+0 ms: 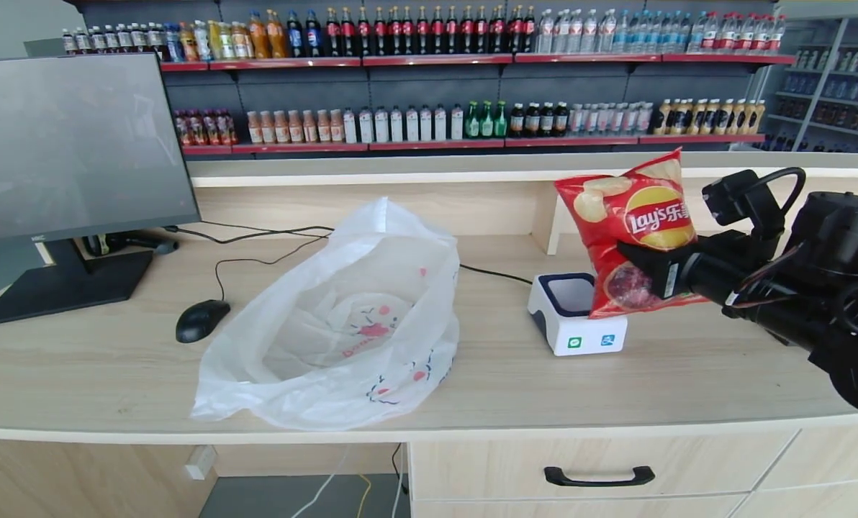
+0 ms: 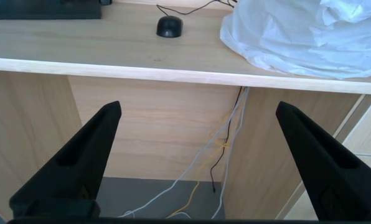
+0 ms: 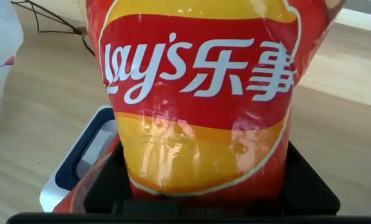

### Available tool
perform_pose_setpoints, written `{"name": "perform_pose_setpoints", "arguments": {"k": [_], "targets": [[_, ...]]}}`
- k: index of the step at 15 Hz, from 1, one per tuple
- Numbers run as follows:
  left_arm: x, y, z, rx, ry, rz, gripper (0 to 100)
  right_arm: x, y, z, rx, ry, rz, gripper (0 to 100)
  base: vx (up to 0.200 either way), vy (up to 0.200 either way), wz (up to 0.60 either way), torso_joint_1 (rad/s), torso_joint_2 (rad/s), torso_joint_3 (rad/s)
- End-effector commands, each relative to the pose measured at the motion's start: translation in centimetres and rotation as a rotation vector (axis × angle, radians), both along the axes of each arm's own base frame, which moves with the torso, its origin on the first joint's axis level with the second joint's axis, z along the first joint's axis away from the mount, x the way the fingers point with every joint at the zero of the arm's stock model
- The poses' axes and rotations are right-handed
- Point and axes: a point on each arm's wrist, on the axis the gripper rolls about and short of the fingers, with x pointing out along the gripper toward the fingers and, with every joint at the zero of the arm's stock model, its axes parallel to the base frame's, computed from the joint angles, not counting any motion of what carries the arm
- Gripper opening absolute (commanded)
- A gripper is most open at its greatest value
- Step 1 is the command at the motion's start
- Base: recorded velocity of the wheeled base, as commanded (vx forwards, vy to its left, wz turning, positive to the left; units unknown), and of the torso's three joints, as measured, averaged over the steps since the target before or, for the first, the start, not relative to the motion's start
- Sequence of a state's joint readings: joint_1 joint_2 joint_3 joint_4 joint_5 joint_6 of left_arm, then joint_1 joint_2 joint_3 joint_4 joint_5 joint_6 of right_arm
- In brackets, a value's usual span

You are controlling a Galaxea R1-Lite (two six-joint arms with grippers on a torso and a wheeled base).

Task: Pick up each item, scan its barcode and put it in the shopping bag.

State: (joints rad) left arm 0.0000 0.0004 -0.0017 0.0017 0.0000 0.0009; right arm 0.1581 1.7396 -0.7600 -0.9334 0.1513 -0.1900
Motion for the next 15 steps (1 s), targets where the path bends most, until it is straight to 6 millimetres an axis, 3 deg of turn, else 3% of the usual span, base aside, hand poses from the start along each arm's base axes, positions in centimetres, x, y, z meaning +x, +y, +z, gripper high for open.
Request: {"name": "perform_pose_setpoints", "arguments": {"k": [1, 15], "targets": [[0.0, 0.0, 0.0, 0.001, 0.000, 0.000, 100, -0.5, 1.3, 0.0, 0.001, -0.006, 0.042, 0, 0.000, 0.000, 0.00, 0.000, 0.00, 0.000], [0.0, 0.0, 0.0, 0.001, 0.000, -0.002, 100, -0.5, 1.9, -1.8, -0.008, 0.058, 0.065, 0, 0.000, 0.000, 0.00, 0.000, 0.00, 0.000]]}}
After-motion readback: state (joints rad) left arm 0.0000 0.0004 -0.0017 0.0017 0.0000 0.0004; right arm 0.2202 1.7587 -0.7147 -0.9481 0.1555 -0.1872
